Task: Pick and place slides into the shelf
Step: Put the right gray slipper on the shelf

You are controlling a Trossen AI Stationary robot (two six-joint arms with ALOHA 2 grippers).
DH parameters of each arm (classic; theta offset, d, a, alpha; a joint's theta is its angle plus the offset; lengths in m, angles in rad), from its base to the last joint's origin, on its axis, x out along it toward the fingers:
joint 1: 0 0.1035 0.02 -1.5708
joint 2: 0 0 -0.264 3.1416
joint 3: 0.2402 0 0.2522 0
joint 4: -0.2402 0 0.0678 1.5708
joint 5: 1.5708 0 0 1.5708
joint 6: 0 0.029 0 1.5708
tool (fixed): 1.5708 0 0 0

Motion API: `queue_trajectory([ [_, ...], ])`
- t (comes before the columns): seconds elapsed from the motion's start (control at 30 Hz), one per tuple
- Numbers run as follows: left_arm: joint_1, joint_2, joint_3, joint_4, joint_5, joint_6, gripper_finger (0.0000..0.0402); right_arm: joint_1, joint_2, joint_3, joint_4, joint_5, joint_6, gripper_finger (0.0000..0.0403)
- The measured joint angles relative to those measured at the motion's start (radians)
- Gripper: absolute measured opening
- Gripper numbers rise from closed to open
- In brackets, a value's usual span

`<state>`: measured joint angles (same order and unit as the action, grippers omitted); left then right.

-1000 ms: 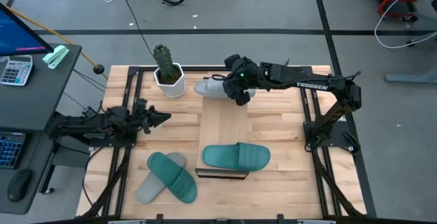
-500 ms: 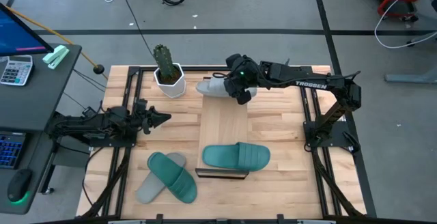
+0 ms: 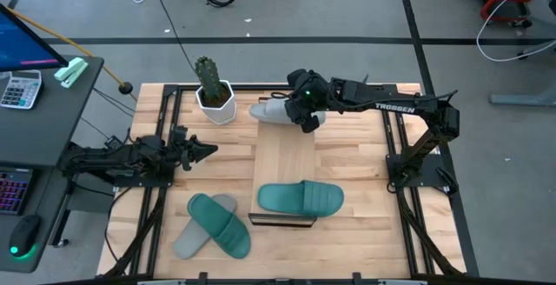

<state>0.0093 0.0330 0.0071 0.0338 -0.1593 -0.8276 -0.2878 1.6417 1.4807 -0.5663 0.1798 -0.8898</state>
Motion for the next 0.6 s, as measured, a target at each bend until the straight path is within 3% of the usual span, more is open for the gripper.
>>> queue_trajectory([
  [0.6,0.000,0.000,0.000,0.000,0.000,0.000,0.0052,0.016,0.000,0.000,0.022,-0.015,-0.002,0.0002],
])
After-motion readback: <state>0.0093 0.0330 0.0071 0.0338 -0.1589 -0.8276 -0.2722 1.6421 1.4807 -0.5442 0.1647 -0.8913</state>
